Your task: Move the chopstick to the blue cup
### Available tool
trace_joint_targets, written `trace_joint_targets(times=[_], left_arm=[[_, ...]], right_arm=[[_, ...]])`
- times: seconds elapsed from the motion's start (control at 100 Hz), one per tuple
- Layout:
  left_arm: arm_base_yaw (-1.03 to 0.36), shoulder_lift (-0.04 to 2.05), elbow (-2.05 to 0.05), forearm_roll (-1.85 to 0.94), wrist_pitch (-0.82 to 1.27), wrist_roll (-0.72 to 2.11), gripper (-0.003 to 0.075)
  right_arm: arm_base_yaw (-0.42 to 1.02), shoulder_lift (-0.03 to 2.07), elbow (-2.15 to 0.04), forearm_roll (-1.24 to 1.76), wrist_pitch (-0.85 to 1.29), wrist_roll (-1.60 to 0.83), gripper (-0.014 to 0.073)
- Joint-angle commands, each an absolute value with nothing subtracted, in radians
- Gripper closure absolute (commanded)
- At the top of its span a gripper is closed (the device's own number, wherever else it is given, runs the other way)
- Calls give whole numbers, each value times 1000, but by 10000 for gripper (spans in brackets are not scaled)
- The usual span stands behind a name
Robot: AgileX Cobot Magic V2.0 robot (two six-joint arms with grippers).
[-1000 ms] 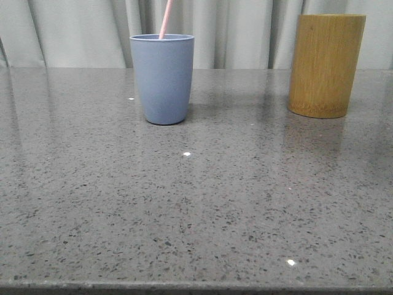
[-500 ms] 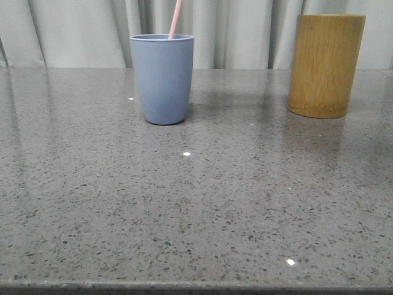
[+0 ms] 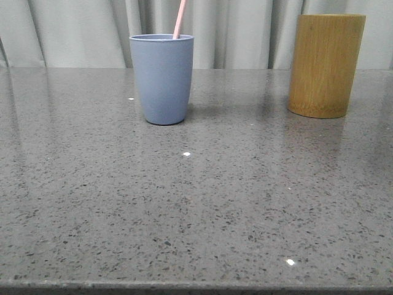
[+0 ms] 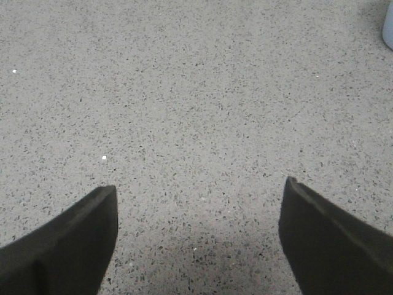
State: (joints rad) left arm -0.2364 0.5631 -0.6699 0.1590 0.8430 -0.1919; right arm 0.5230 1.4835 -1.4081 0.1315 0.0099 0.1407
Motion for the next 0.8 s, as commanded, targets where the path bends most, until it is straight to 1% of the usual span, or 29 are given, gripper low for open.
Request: trace_joint_targets(times=[0.0, 0.19, 0.33, 0.57, 0.79], left_arm=[[-234, 565, -695, 170, 782, -204, 185], [-234, 565, -695, 170, 782, -204, 185], [-234, 565, -695, 170, 782, -204, 185], [-234, 565, -695, 168, 782, -204, 185], [-234, 565, -695, 168, 782, -204, 185]], right_arm=[[466, 1370, -1446, 118, 74, 76, 138], [315, 1238, -1443, 40, 383, 53, 139], [240, 1132, -1398, -80, 523, 53, 139], [171, 889, -1170, -129, 550, 53, 139], [170, 658, -905, -129, 571, 95, 139]])
